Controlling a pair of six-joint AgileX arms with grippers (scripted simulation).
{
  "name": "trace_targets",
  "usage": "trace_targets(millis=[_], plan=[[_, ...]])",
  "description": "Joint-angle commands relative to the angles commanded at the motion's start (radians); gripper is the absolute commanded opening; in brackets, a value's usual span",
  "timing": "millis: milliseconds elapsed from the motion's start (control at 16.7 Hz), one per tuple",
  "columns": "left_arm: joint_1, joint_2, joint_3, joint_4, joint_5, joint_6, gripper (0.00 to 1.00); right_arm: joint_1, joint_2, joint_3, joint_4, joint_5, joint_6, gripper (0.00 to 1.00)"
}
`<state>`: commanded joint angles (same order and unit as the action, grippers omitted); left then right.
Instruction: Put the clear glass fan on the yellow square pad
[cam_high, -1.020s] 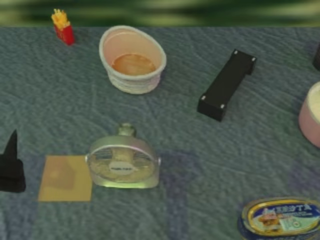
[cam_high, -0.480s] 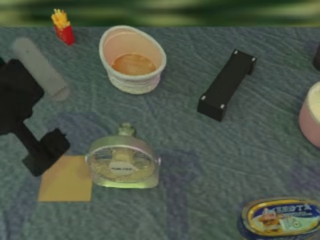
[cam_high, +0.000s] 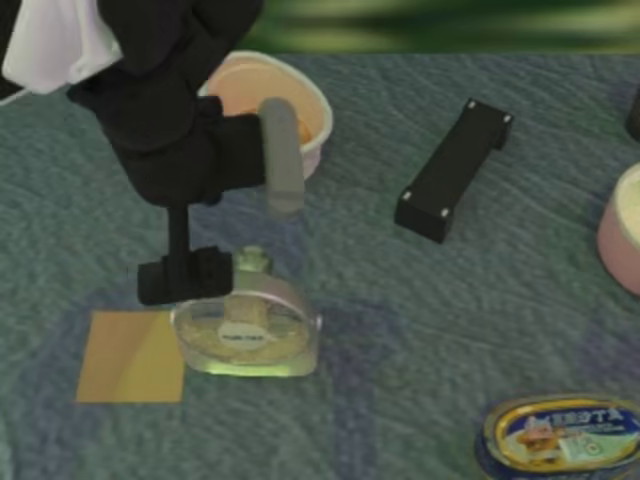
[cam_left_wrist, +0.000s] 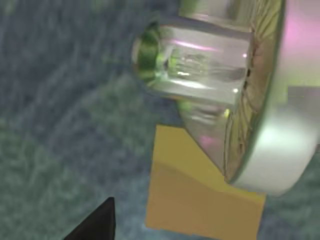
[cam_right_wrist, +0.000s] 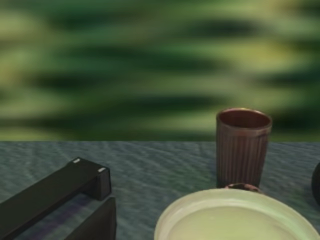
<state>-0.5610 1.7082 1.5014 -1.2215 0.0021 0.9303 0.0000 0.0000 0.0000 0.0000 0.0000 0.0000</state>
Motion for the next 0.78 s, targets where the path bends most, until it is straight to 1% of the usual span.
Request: trace_targets(millis=[180,300,600,780], plan=[[-0.039,0.123,0.102,-0.090,-0.001,0.066,1.00,0.000,0.000,0.000,0.000,0.000,0.000,1.00],[-0.049,0.153,0.125,-0.114,-0.001,0.083,1.00,0.000,0.000,0.000,0.000,0.000,0.000,1.00],[-0.045,0.151,0.119,-0.108,-0.001,0.083,1.00,0.000,0.000,0.000,0.000,0.000,0.000,1.00],[-0.047,0.157,0.057,-0.042,-0.001,0.084,1.00,0.000,0.000,0.000,0.000,0.000,0.000,1.00]])
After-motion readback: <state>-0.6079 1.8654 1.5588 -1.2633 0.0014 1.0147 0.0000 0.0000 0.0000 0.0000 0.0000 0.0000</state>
